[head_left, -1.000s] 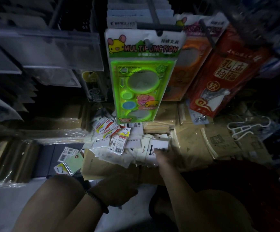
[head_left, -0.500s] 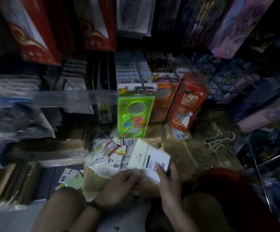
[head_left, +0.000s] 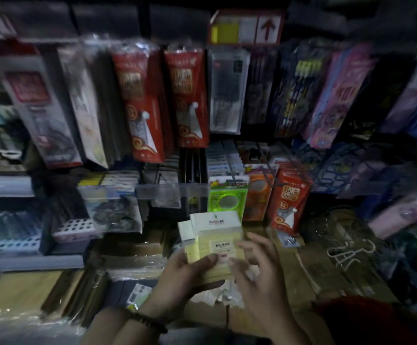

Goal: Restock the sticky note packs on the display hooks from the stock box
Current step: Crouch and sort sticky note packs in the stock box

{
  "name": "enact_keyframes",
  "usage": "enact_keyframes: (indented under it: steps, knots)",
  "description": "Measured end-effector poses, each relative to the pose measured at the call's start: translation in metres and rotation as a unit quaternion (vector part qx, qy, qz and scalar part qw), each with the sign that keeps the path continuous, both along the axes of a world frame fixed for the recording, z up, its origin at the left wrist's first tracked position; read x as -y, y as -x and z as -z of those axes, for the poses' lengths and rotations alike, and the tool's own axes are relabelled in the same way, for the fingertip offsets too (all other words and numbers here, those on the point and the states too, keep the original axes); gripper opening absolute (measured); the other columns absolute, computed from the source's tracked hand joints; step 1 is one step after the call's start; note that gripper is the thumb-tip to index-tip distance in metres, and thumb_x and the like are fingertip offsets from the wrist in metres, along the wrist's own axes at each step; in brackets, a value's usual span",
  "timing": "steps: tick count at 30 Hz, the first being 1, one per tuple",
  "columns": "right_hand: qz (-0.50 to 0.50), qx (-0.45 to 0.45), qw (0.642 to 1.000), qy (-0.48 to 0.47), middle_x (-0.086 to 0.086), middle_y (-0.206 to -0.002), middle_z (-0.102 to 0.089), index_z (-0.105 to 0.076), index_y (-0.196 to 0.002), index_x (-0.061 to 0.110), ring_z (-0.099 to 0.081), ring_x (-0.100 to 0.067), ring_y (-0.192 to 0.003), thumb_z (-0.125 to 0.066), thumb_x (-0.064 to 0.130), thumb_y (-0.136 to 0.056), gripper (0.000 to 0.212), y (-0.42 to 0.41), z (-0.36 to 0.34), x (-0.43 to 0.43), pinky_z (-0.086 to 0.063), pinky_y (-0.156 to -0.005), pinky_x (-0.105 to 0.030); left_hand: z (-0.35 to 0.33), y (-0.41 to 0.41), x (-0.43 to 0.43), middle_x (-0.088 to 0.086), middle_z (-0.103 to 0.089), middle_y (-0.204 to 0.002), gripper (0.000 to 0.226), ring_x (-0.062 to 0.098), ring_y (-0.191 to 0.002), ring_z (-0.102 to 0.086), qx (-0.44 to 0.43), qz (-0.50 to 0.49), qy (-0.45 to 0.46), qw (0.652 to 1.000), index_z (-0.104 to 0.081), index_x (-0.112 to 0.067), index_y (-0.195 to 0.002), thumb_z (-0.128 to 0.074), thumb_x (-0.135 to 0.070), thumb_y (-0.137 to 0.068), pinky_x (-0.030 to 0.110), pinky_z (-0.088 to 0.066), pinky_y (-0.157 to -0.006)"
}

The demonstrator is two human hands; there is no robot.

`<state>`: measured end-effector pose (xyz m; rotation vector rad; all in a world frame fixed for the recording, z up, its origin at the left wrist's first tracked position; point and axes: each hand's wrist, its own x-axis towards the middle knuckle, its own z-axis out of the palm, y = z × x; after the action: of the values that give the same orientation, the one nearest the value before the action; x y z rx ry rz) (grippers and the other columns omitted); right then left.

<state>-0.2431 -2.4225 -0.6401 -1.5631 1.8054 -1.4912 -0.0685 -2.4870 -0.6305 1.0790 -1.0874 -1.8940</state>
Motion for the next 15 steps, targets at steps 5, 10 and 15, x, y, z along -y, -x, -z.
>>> enact_keyframes:
  steps: [5,10,15]
  knots:
    - [-0.050,0.119,0.992,-0.008,0.022,-0.116,-0.074,-0.073,-0.123,0.042,-0.072,-0.002,-0.098,-0.077,0.016,-0.097,0.037,0.004,-0.080,0.013,-0.060,-0.081,-0.031,-0.057,-0.013,-0.007,0.022,-0.078,-0.116,0.033,0.045,-0.107,-0.076,-0.013,-0.042,0.087,0.995,-0.077,-0.007,-0.116,-0.083,-0.006,-0.084,0.058,-0.061,-0.094]
    - [-0.130,0.218,0.967,-0.004,0.004,-0.119,-0.080,-0.076,-0.124,0.028,-0.076,-0.017,-0.110,-0.066,-0.003,-0.100,0.040,-0.003,-0.151,0.019,-0.064,-0.092,-0.040,-0.130,-0.032,-0.007,0.024,-0.078,-0.115,0.036,0.045,-0.109,-0.075,-0.031,-0.083,0.176,0.980,-0.077,-0.003,-0.117,-0.086,-0.006,-0.082,0.061,-0.057,-0.100]
    - [-0.152,0.243,0.956,0.063,0.009,-0.106,-0.082,-0.076,-0.122,0.027,-0.079,-0.015,-0.097,-0.068,-0.005,-0.098,0.041,-0.027,-0.213,0.025,-0.065,-0.078,-0.032,-0.205,-0.047,-0.005,0.021,-0.080,-0.111,0.036,0.039,-0.103,-0.078,-0.016,-0.119,0.248,0.961,-0.074,-0.002,-0.117,-0.082,-0.004,-0.082,0.052,-0.064,-0.088]
